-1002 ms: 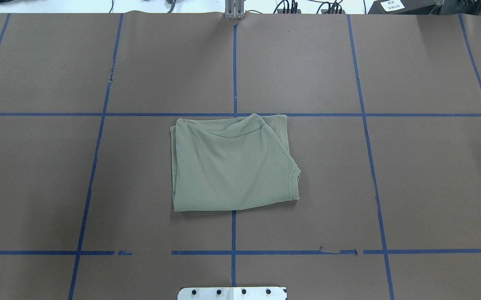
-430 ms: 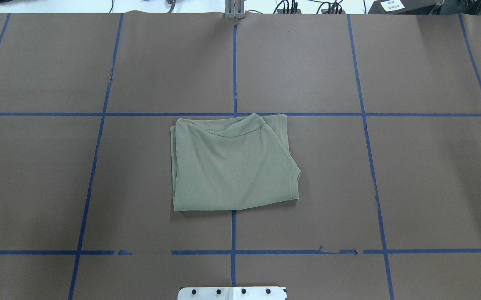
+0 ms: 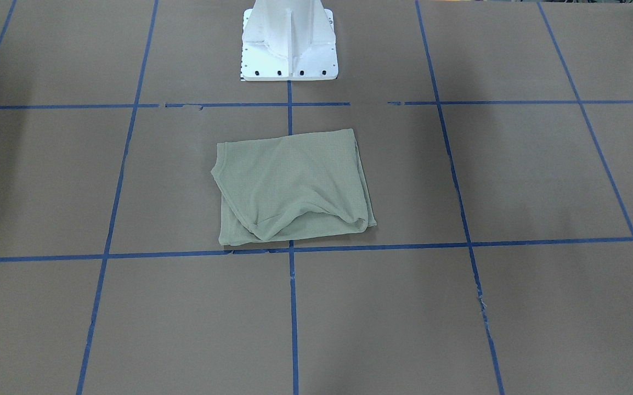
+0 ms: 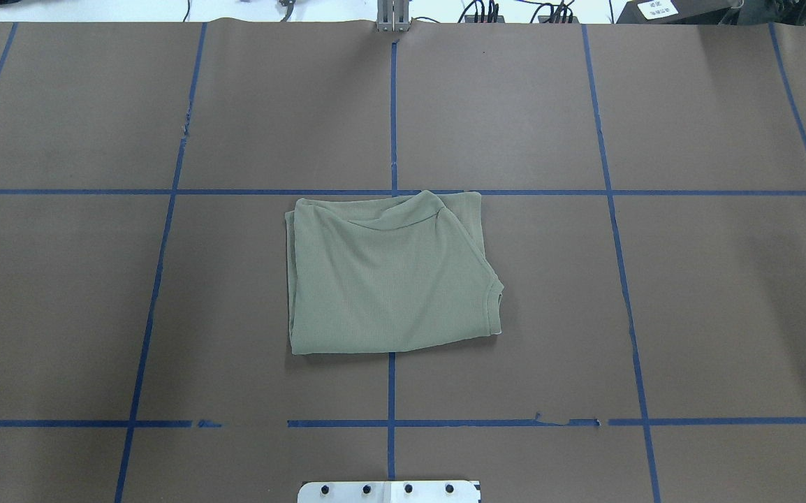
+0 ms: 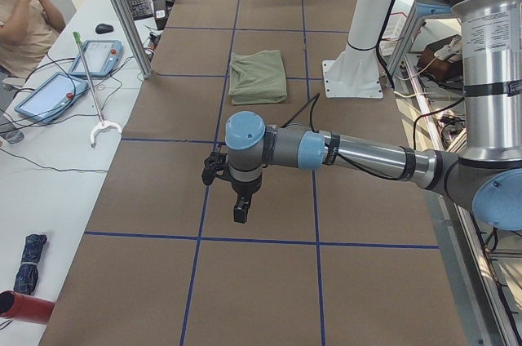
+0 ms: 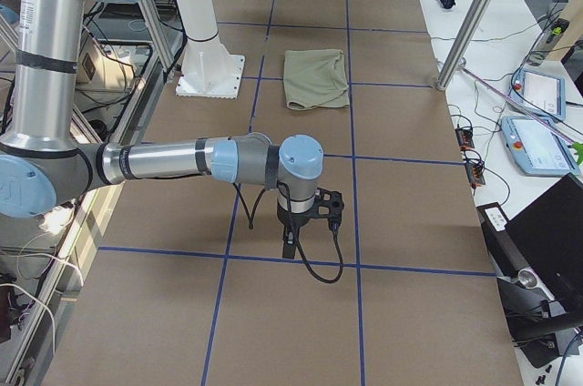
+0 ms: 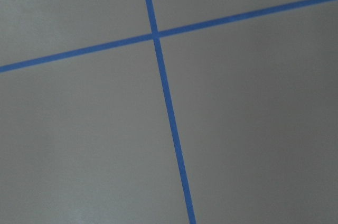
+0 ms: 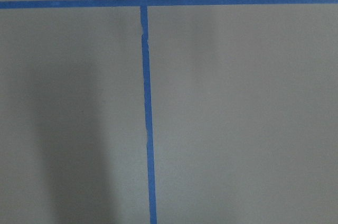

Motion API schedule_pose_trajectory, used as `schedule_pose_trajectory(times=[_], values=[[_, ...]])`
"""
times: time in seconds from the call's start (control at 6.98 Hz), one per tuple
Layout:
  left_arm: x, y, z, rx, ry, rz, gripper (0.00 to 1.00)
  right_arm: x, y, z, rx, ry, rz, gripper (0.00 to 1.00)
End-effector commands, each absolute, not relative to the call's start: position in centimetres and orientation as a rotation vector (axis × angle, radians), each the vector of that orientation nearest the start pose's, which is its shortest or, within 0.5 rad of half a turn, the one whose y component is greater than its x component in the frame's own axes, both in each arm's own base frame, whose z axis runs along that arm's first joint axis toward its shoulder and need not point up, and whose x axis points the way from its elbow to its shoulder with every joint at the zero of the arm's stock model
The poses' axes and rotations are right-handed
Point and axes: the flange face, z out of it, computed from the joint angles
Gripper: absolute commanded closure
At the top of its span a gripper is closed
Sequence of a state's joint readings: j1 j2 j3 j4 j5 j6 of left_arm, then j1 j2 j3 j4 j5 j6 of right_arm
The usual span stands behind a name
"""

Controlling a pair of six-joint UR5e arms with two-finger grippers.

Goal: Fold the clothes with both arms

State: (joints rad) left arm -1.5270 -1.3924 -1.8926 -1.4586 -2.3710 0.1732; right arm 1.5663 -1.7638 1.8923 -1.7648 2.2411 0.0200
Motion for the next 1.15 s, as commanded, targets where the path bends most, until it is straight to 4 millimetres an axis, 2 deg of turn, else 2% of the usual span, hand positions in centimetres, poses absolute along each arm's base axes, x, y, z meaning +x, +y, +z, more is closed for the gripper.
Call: schedule_pose_trajectory(times=[0.0, 0.14, 1.0], values=[[-5.1, -41.4, 59.5, 0.083, 0.85, 0.198, 0.0, 7.0, -40.2, 61.7, -0.079, -0.669, 0.043, 0.0], [-5.2, -42.3, 58.6, 0.103, 0.843, 0.202, 0.0, 7.0, -40.3, 61.6, -0.077, -0.669, 0.044, 0.0], [-5.7, -41.8, 59.3, 0.108, 0.773, 0.208, 0.0, 6.9, -40.4, 61.6, -0.058, -0.671, 0.037, 0.0]])
